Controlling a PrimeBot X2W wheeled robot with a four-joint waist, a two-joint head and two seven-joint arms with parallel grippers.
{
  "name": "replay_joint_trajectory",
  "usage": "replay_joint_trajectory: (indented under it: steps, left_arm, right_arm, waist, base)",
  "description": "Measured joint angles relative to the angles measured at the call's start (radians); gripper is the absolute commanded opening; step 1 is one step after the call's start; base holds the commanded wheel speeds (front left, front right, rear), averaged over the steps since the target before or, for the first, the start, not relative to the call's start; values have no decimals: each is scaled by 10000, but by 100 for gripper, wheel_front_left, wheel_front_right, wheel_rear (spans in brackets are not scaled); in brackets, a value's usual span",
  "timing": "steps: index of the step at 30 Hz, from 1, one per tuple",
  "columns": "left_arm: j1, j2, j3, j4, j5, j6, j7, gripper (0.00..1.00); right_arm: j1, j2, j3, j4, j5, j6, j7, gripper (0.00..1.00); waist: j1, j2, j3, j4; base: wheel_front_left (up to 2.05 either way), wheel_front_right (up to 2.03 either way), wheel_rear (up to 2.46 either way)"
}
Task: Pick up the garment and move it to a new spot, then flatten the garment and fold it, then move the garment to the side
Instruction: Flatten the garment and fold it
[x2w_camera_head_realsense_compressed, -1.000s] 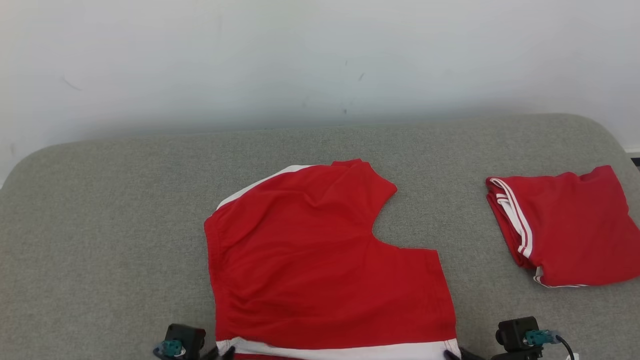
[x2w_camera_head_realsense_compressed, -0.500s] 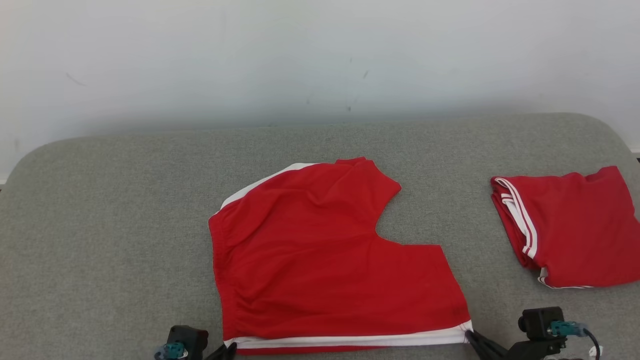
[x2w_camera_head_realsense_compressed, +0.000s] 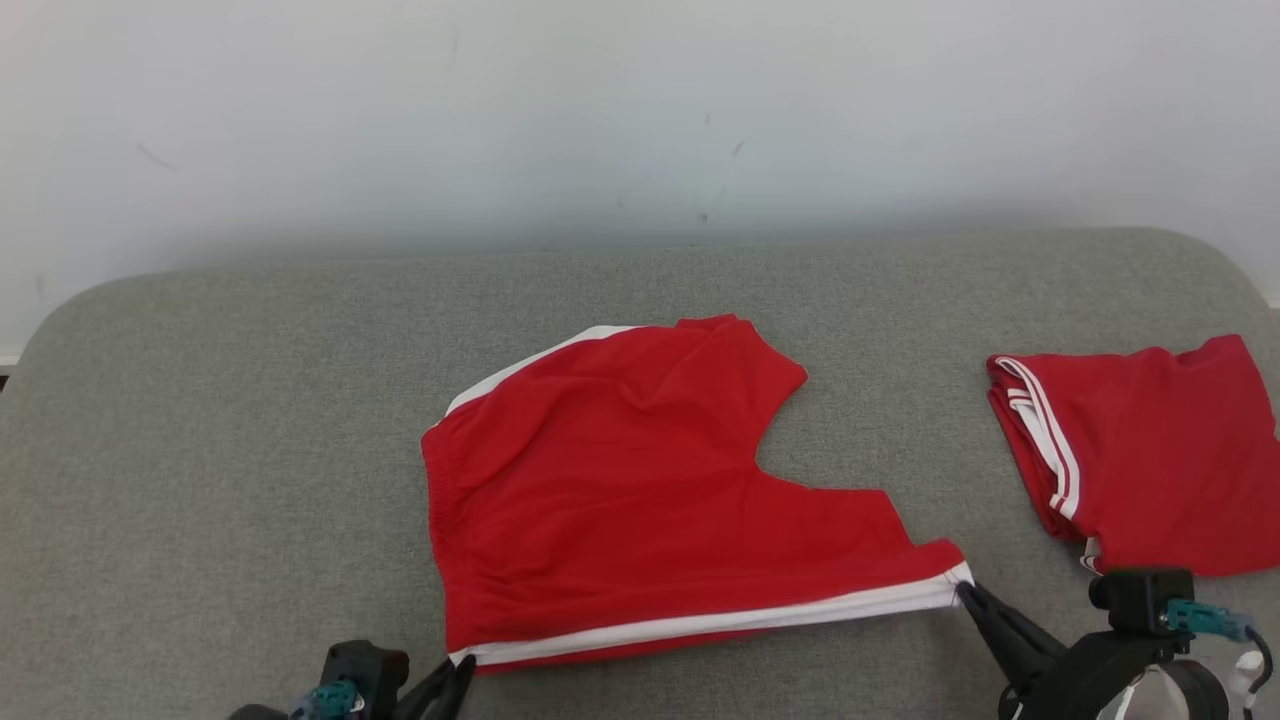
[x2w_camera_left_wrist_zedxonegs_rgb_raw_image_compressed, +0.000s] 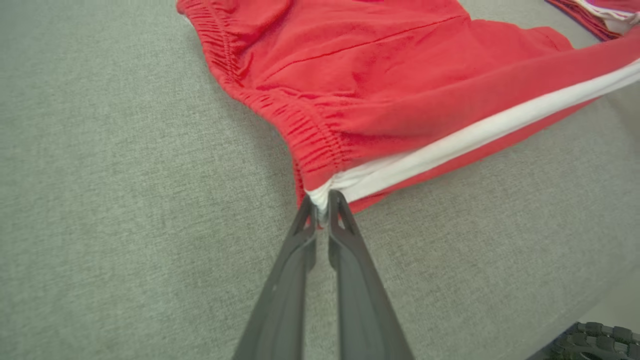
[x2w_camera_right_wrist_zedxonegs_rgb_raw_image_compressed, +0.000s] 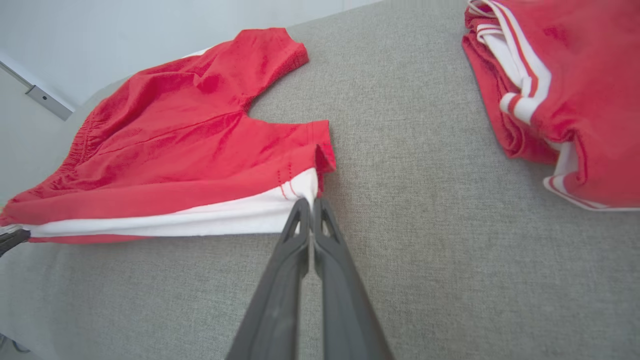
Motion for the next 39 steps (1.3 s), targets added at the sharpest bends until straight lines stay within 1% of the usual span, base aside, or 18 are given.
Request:
replay_joint_trajectory:
  steps: [5,10,11,13,17,21,28,32,39]
  left_arm:
    - [-5,44,29,-464,-4,0,-98,0]
    - [-112,219,15,-849,-4,-10,-48,0]
    - [-222,224,15,-897,-6,-81,-33,0]
    - [-546,244,21,-1022,-61,-79,29,0]
    - [-1371,328,54,-1133,-161,-79,196,0]
    - [-2159,470,77,-1108,-364,-79,401,0]
    - [-3737,516,-362,-690,-669,-77,736,0]
    - [-4647,364,-612,-280,-951,-77,867,0]
    - [-6036,-81,-817,669,-1266,-77,947,0]
  right_arm:
    - [-452,-253,-46,-286,38,33,19,0]
    - [-1740,-533,8,-412,-58,169,291,0]
    - [-2014,-593,15,-395,-65,171,372,0]
    - [-2550,-702,21,-274,-71,173,525,0]
    - [-3719,-811,157,205,-125,230,871,0]
    - [-5040,-761,466,732,-205,259,1239,0]
    - [-7410,-497,991,1937,-522,259,1764,0]
    - [-8311,-460,1185,2692,-677,259,1954,0]
    - [-9577,-418,1432,3820,-853,261,1933,0]
  waist:
    - [0,0,0,52]
    - [0,0,130,97]
    - [0,0,175,113]
    - [0,0,281,159]
    - [0,0,562,296]
    - [1,0,938,444]
    - [2,1,1804,693]
    - [2,1,2348,855]
    - [3,2,3297,1196]
  base:
    - [0,0,0]
    - [0,0,0]
    - [0,0,0]
    - [0,0,0]
    - [0,0,0]
    - [0,0,0]
    - [0,0,0]
    - [0,0,0]
    - [0,0,0]
